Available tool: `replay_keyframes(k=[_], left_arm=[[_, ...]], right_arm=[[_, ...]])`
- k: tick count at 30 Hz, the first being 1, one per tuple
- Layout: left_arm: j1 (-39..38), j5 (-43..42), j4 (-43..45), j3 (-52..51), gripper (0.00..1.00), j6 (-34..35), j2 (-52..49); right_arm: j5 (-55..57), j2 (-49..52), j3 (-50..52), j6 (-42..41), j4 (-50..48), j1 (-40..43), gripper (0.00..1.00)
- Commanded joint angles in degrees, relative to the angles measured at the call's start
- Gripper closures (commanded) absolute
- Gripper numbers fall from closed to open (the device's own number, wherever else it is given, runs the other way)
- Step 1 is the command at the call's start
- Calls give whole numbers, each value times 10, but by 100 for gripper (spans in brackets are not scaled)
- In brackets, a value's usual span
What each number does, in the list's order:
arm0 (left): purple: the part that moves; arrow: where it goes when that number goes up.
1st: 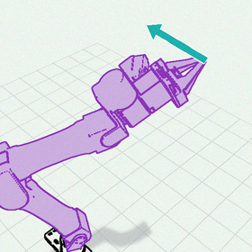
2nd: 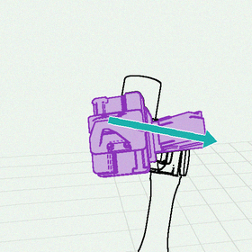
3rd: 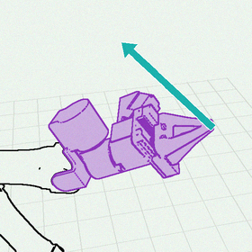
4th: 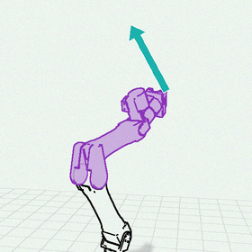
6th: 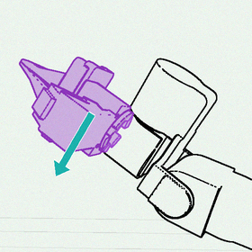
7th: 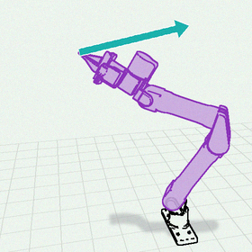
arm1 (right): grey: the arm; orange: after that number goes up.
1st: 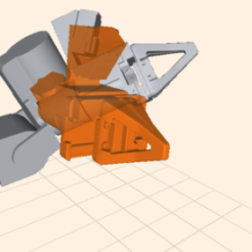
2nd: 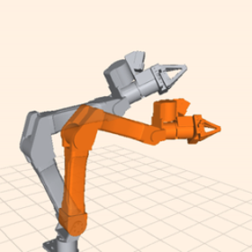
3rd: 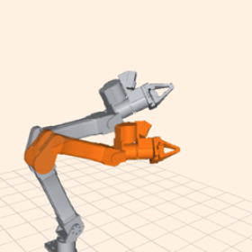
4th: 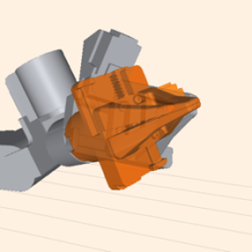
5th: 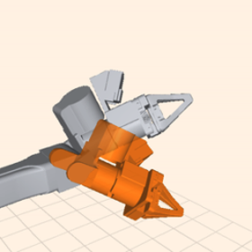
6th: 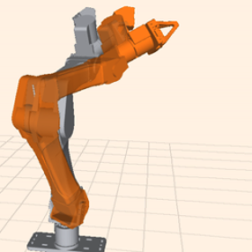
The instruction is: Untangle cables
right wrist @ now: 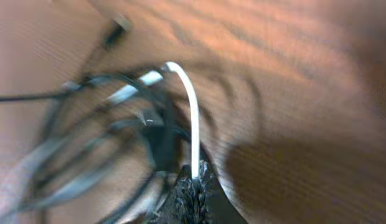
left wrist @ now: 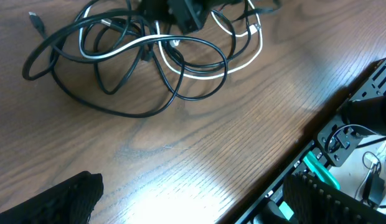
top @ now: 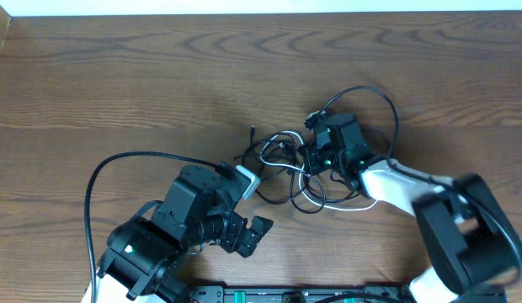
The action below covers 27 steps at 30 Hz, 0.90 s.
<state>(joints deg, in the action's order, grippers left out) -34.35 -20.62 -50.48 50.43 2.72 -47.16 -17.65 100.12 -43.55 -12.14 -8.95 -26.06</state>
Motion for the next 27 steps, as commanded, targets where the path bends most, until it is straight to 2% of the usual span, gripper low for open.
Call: replay_keyframes(k=[1, 10, 15, 21, 27], left_arm=[[0, 4, -1, 2, 2, -8, 0], [0, 4, 0, 2, 2, -8, 0], [0, 9, 1, 2, 2, -10, -6], [0, 8, 28, 2, 2, -10, -45], [0, -14, 69, 2, 2, -12, -118]], right_arm=[[3, -108, -10, -11, 19, -5, 99], [9, -341, -22, -35, 48, -6, 99], [-60, -466, -22, -51, 3, -8, 99], [-70, -555, -22, -79, -36, -8, 99], [-107, -602, -22, -120, -75, -8, 99]])
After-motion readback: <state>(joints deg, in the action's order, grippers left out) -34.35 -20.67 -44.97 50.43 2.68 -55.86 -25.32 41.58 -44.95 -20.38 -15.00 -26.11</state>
